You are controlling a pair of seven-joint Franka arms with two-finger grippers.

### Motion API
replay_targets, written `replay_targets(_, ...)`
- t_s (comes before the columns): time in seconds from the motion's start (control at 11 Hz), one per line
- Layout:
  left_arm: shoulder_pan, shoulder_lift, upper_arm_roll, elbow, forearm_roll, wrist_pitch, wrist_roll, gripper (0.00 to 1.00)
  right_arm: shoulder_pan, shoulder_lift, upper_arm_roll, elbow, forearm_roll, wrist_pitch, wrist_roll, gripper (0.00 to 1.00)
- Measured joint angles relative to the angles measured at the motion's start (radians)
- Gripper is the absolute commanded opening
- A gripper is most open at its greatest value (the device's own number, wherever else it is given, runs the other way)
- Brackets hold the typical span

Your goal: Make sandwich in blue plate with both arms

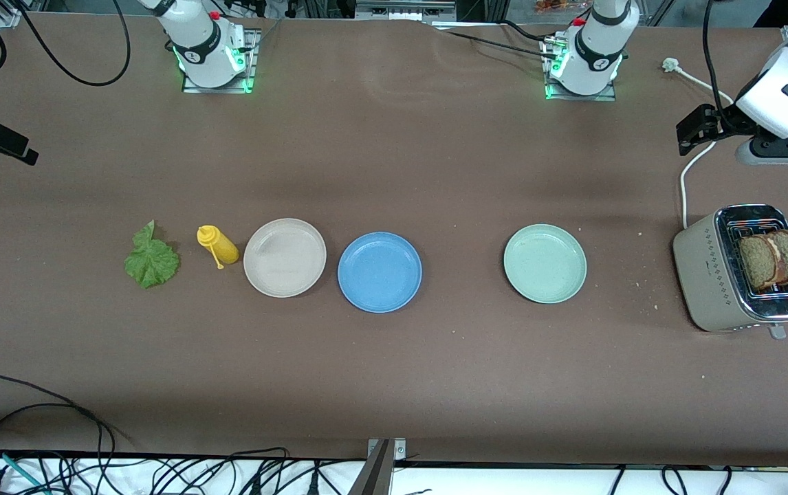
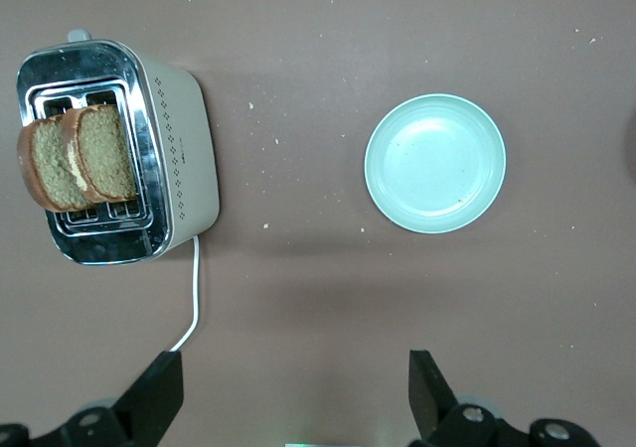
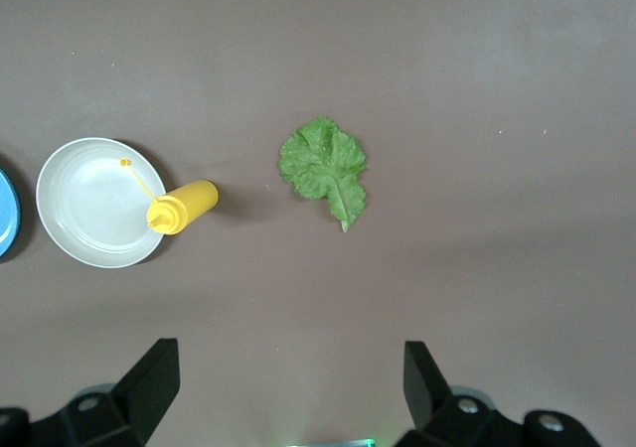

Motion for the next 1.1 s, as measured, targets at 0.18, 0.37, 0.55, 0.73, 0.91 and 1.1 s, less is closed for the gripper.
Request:
replay_targets(0.18,0.0,0.0,0.0,0.0,0.0,0.0,0.0,1.0,0.0,0.0,0.0,0.0,0.0,0.0,0.0,1.0)
replay_targets(0.37,0.0,0.0,0.0,0.0,0.0,0.0,0.0,1.0,0.0,0.0,0.0,0.0,0.0,0.0,0.0,1.0)
replay_targets(0.55,-0.002,0.005,-0.001,-0.004,0.0,0.0,0.0,1.0,0.0,0.0,0.0,0.0,0.0,0.0,0.0,1.0)
replay_targets(0.73,0.01,0.037,0.01,-0.006,0.001,0.005,0.017,1.0,0.0,0.0,0.0,0.0,0.0,0.0,0.0,1.0)
replay_targets(0.91,0.079,0.08,0.023,-0.006,0.001,0.023,0.098,1.0,0.0,0.0,0.0,0.0,0.0,0.0,0.0,1.0)
replay_targets(1.1,0.2,0.143,0.031,0.0,0.001,0.047,0.237,1.0,0.0,0.0,-0.001,0.0,0.0,0.0,0.0,1.0)
